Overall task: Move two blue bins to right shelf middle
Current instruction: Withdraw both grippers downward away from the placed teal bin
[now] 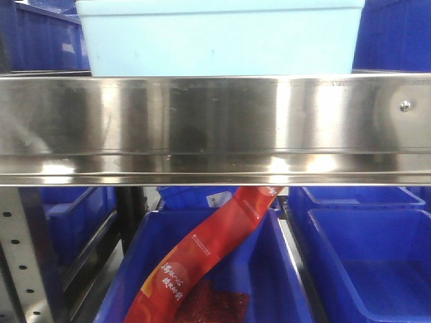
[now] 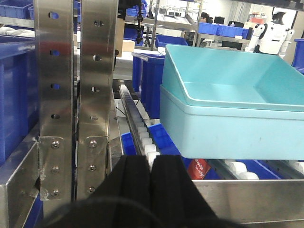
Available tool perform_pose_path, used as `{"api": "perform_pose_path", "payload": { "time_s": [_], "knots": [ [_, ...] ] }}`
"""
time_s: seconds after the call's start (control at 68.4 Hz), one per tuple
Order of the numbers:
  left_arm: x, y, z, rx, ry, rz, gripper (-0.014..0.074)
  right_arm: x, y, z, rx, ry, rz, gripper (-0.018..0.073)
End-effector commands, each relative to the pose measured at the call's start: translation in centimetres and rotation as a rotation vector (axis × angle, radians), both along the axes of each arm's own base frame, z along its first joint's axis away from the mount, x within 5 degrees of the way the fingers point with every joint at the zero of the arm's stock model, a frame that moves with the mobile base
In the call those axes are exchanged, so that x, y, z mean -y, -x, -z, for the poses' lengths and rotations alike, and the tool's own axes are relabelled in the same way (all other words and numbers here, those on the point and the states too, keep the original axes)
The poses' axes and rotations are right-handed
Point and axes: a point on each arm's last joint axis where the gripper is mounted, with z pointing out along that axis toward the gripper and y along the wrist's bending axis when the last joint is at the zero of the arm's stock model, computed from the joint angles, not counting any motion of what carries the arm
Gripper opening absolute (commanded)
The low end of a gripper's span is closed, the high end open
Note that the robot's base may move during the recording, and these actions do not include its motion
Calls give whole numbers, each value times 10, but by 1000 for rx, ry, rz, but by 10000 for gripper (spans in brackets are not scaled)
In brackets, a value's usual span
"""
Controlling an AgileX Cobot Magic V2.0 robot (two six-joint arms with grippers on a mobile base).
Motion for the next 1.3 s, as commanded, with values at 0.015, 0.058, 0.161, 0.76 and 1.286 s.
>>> {"api": "perform_pose_path", "payload": {
  "time_s": [0.015,0.058,0.161,0.76,1.286],
  "knots": [
    [0,0,-2,23,12,-3,-111,0,1,-2,25,-4,3,-162],
    [-1,1,-2,31,-8,-20,-111,0,1,-2,25,-4,3,-162],
    [-1,2,3,79,-100,-66,-111,0,1,-2,25,-4,3,-162],
    [7,-36,113,10,-54,-121,-111,0,1,-2,25,-4,3,-162],
    [7,-36,112,16,-53,-121,-111,0,1,-2,25,-4,3,-162]
  ]
}}
